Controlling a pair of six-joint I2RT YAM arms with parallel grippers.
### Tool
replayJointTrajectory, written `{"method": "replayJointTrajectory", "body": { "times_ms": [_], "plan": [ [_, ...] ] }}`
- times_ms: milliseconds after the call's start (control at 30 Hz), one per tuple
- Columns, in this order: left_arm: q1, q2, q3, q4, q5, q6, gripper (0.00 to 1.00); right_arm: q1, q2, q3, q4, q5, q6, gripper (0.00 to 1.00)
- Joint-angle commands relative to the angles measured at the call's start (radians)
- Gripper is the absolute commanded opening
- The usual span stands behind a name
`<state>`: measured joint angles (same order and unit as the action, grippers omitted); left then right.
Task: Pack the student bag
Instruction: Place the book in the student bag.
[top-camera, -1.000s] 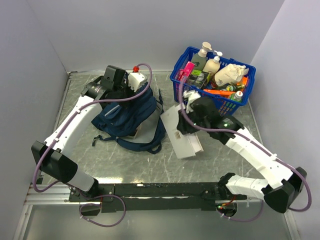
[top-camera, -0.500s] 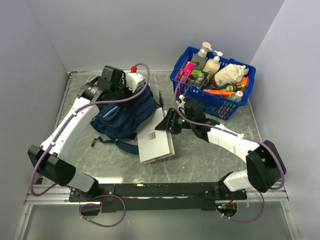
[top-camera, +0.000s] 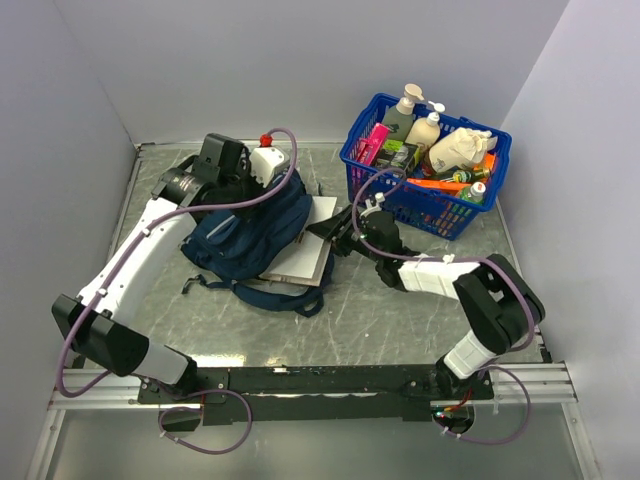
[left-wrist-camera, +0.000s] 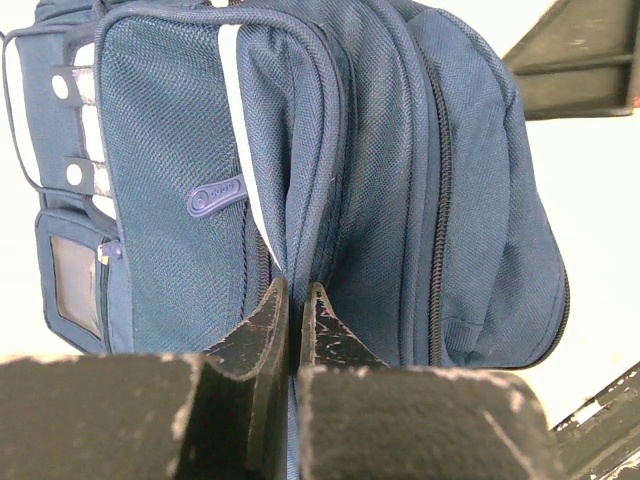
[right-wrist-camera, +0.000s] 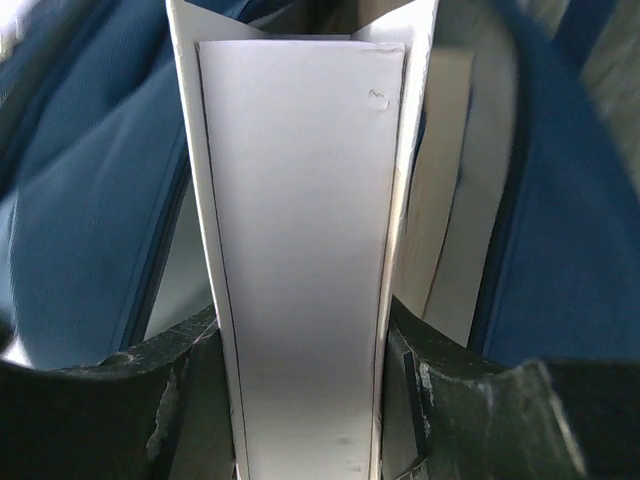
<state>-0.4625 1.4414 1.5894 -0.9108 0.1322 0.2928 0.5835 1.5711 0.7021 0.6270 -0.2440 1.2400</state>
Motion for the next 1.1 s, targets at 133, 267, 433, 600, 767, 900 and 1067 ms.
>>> {"method": "replayJointTrajectory", "body": {
  "times_ms": [133, 267, 433, 600, 767, 900, 1067],
  "plan": [
    [-0.008, -0.099, 0.012, 0.078, 0.070, -0.020, 0.05, 0.067, 0.121, 0.102, 0.247, 0.322, 0.073, 0.13],
    [-0.010, -0.090, 0.012, 0.084, 0.095, -0.040, 0.05, 0.160, 0.185, 0.200, 0.195, 0.391, 0.061, 0.18],
    [-0.010, -0.050, 0.043, 0.069, 0.164, -0.079, 0.05, 0.211, 0.280, 0.342, 0.094, 0.400, 0.096, 0.37],
    [-0.008, -0.035, 0.046, 0.078, 0.173, -0.086, 0.04, 0.245, 0.290, 0.350, 0.037, 0.339, 0.024, 0.97],
    [-0.008, -0.033, 0.030, 0.096, 0.155, -0.081, 0.05, 0.236, 0.146, 0.255, -0.074, 0.289, -0.135, 1.00],
    [-0.007, -0.027, 0.029, 0.115, 0.136, -0.087, 0.05, 0.228, 0.049, 0.189, -0.153, 0.173, -0.258, 1.00],
    [-0.004, -0.022, 0.037, 0.119, 0.138, -0.098, 0.05, 0.220, -0.132, 0.077, -0.282, 0.159, -0.350, 0.97]
  ]
}}
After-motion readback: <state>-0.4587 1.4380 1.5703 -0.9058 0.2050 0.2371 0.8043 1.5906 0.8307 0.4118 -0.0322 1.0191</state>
